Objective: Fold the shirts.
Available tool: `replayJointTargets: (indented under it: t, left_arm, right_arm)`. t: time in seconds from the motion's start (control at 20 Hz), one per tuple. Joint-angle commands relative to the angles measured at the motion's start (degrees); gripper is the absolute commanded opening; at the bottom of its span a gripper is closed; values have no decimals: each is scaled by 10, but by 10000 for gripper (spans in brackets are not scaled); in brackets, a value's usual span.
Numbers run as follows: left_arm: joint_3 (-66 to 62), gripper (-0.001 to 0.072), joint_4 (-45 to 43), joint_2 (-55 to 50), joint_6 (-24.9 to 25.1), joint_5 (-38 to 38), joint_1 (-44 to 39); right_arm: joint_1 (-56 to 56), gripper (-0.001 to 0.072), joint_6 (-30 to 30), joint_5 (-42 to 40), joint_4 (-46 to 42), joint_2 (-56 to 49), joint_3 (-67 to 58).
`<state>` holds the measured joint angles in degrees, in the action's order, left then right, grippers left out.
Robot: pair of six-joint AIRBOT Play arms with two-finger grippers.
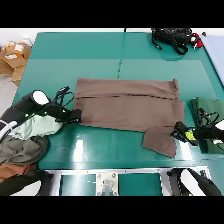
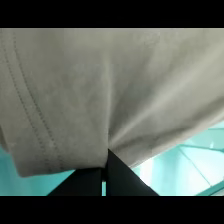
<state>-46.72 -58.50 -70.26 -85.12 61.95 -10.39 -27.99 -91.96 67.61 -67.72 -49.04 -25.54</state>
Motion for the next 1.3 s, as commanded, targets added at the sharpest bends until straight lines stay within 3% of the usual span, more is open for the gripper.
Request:
replayJointTargets:
  t: [0.0, 0.2, 0.5, 0.7, 1.15, 1.2, 1.25]
  left_arm:
    - [-28, 18, -39, 1, -8, 70, 0]
    - [-28, 18, -79, 11, -30, 141, 0]
    - [-96, 17, -94, 31, -44, 97, 0]
    - [-198, 18, -84, -59, -28, 87, 0]
    - [-402, 21, -61, -289, -26, 14, 0]
    - [-410, 108, -58, -299, -24, -8, 0]
    - [-411, 410, -54, -303, -24, -39, 0]
  right_arm:
    - [0, 24, -41, 43, -76, 25, -2]
    - [0, 24, -49, 66, -88, 52, -10]
    - [0, 23, -25, 45, -47, 38, -122]
    - [4, 24, 12, -2, 33, -65, -243]
    - [100, 25, 27, -97, 63, -369, -453]
    - [102, 25, 27, -102, 62, -393, -465]
    - [102, 26, 27, -108, 62, -415, -475]
